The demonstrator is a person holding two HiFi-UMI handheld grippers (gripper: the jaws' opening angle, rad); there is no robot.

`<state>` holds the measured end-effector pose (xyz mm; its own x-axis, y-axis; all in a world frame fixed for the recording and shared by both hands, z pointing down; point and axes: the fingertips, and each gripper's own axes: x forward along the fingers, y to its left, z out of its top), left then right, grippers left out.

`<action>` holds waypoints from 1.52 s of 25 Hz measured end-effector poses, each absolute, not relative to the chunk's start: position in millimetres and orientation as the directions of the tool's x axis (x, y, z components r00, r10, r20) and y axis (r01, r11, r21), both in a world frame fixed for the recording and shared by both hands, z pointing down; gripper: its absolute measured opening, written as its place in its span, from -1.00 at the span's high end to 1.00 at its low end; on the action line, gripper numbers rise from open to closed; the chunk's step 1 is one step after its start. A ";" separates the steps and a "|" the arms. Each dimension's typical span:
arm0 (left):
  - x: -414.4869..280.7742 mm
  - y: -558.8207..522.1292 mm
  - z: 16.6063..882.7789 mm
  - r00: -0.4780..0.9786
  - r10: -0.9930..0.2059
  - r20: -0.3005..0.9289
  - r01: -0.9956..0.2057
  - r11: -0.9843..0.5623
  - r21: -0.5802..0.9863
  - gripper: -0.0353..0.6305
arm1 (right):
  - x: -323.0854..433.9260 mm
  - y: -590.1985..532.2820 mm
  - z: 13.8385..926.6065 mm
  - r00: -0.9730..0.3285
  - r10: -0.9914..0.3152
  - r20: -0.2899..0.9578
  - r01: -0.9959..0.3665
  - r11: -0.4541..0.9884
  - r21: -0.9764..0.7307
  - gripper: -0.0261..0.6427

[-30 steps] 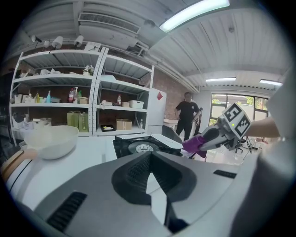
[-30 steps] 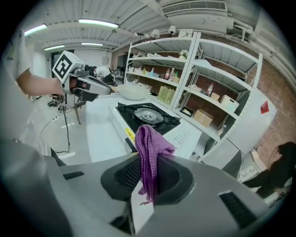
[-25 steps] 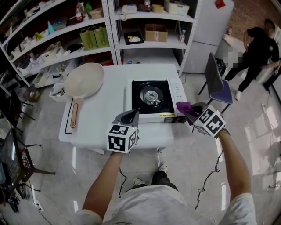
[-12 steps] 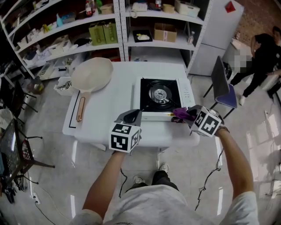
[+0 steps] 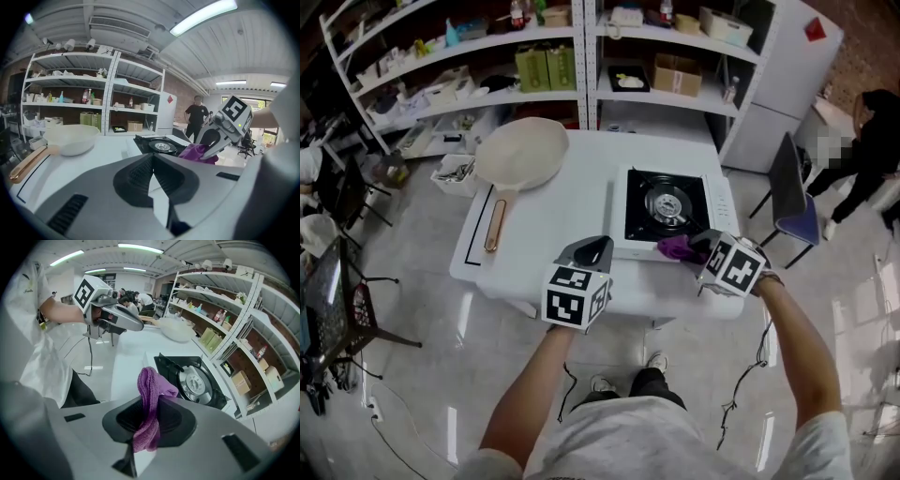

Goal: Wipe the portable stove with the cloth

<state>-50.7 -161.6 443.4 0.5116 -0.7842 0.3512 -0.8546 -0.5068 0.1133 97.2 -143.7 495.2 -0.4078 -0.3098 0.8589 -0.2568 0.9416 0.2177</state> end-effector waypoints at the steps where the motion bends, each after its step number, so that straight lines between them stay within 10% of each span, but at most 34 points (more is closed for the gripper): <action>1: -54.6 -161.1 443.4 0.509 -0.785 0.352 -0.856 -0.504 0.113 0.89 | 89.4 -143.7 495.4 -0.415 -0.304 0.858 -0.250 0.944 0.213 0.72; 38: -147.2 -173.5 435.8 0.381 -0.860 0.340 -0.925 -0.359 0.126 0.88 | -90.8 -181.2 437.0 -0.685 -0.035 0.727 -0.080 0.996 -0.027 0.73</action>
